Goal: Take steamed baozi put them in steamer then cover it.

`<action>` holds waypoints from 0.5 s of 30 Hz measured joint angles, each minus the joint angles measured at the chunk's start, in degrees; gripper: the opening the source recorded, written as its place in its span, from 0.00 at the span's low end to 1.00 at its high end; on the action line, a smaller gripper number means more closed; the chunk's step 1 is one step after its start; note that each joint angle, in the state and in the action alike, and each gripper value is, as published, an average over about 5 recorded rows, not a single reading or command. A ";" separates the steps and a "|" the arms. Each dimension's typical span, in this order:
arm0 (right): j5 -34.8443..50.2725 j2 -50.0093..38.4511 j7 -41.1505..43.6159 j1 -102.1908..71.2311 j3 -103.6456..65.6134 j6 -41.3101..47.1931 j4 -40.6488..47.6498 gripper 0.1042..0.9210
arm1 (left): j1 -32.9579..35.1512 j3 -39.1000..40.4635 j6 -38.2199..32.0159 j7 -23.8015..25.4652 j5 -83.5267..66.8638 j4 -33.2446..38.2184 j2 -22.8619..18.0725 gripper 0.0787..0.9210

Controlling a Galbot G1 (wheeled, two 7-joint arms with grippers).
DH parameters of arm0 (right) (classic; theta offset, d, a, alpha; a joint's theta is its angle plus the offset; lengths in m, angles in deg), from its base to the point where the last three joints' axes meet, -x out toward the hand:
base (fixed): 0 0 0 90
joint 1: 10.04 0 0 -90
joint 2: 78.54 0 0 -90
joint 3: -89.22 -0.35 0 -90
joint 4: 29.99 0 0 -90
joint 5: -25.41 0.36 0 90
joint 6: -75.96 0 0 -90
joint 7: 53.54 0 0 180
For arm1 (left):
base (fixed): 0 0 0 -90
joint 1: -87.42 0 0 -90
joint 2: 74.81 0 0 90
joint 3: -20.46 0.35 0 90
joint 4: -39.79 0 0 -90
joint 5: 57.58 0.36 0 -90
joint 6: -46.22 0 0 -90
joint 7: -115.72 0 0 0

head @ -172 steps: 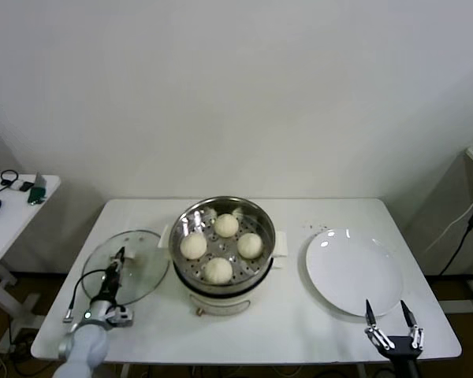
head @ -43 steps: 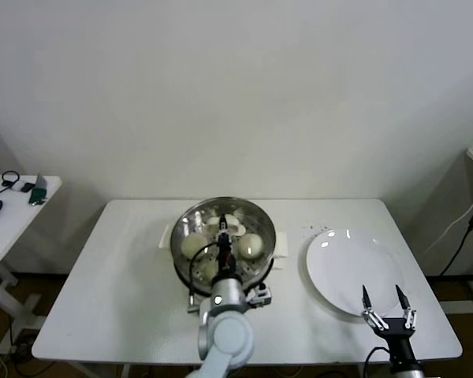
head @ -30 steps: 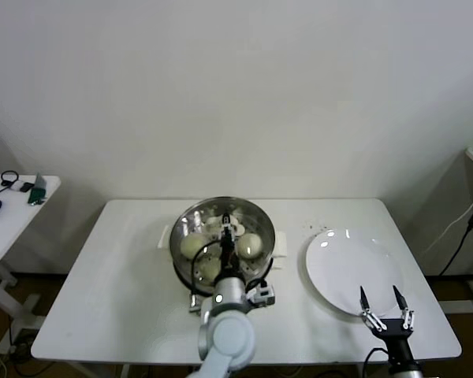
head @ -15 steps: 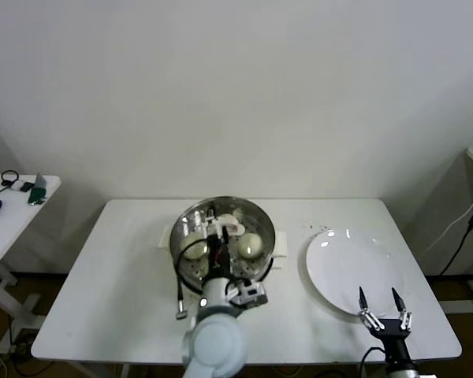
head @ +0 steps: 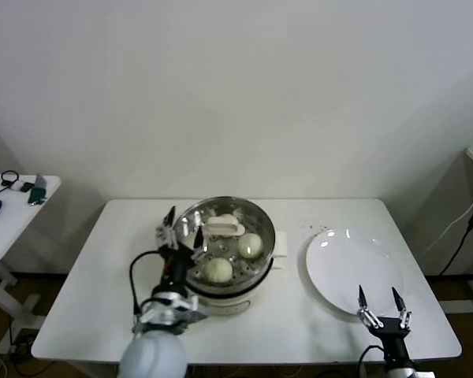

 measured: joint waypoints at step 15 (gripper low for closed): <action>-0.66 -0.67 -0.75 -0.15 0.01 2.02 -1.81 0.88 | 10.56 -24.63 -19.62 -1.17 -50.57 -6.38 4.50 0.88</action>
